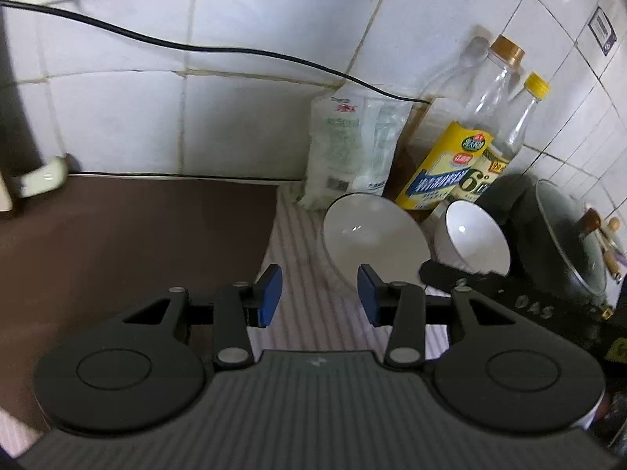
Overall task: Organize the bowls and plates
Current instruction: 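Move both tools to the second white bowl by the bottles and grasp its rim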
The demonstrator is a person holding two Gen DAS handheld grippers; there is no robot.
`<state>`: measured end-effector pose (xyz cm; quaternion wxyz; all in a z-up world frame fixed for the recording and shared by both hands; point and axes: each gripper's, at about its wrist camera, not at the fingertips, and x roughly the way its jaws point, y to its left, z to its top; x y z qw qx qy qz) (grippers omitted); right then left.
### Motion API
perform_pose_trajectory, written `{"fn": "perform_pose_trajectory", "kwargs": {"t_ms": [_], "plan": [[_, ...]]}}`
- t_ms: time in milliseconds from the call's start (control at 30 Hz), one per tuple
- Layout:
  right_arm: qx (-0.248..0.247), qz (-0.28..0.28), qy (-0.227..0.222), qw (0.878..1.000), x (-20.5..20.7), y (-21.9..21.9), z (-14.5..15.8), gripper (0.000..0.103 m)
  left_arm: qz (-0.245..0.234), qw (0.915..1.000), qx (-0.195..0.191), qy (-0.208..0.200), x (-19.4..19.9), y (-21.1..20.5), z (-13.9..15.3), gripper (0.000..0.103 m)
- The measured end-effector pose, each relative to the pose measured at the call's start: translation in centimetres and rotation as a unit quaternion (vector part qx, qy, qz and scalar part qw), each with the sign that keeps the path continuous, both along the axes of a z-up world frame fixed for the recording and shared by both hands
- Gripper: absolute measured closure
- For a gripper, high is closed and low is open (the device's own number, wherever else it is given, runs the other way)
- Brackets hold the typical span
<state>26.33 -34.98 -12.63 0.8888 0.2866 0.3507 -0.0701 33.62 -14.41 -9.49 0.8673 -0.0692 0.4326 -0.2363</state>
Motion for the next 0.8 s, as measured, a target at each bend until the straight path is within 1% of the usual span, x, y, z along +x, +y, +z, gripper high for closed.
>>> {"fn": "perform_pose_trajectory", "kwargs": {"t_ms": [67,100,133,233,367,400,433,467,500,567,600,700,800], "plan": [[0.016,-0.004,0.014,1.000,0.8,-0.6,-0.8,0.034,-0.007,1.0000,-0.001,0.006,0.8,-1.0,-0.7,0.061],[0.020,-0.007,0.023,1.000,1.1,-0.9,-1.1,0.046,-0.012,0.9999,0.000,0.006,1.2,-1.6,-1.1,0.061],[0.018,-0.006,0.030,0.999,1.4,-1.0,-1.4,0.054,-0.017,0.9998,0.004,0.006,1.5,-2.2,-1.5,0.061],[0.015,-0.013,0.036,0.999,1.9,-1.4,-1.9,0.057,-0.023,0.9995,0.014,0.016,2.2,-3.7,-2.9,0.061],[0.015,-0.021,0.050,0.998,2.9,-2.2,-2.8,0.062,-0.016,0.9991,0.039,0.012,3.0,-5.0,-4.1,0.061],[0.015,-0.021,0.051,0.998,3.1,-2.3,-2.9,0.066,-0.010,0.9987,0.048,0.012,3.3,-5.1,-4.4,0.061],[0.014,-0.020,0.051,0.998,3.3,-2.4,-3.1,0.076,-0.009,0.9986,0.051,0.011,3.5,-5.2,-4.6,0.061],[0.013,-0.019,0.052,0.998,3.4,-2.5,-3.3,0.081,-0.008,0.9985,0.052,0.014,3.8,-5.3,-4.8,0.061],[0.016,-0.016,0.051,0.998,3.6,-2.6,-3.4,0.086,-0.006,0.9984,0.053,0.017,4.1,-5.4,-5.1,0.063],[0.015,-0.015,0.048,0.999,3.7,-2.6,-3.5,0.086,-0.001,0.9980,0.057,0.028,4.4,-5.2,-5.7,0.069],[0.010,-0.011,0.046,0.999,3.9,-2.5,-3.5,0.087,-0.006,0.9980,0.051,0.035,4.4,-5.2,-5.9,0.076],[-0.006,-0.001,0.043,0.999,4.1,-2.2,-3.4,0.088,-0.018,0.9979,0.043,0.044,4.1,-5.2,-6.1,0.087],[-0.012,-0.002,0.048,0.999,4.5,-2.1,-3.6,0.088,-0.014,0.9980,0.048,0.040,3.8,-5.6,-6.0,0.088]]}}
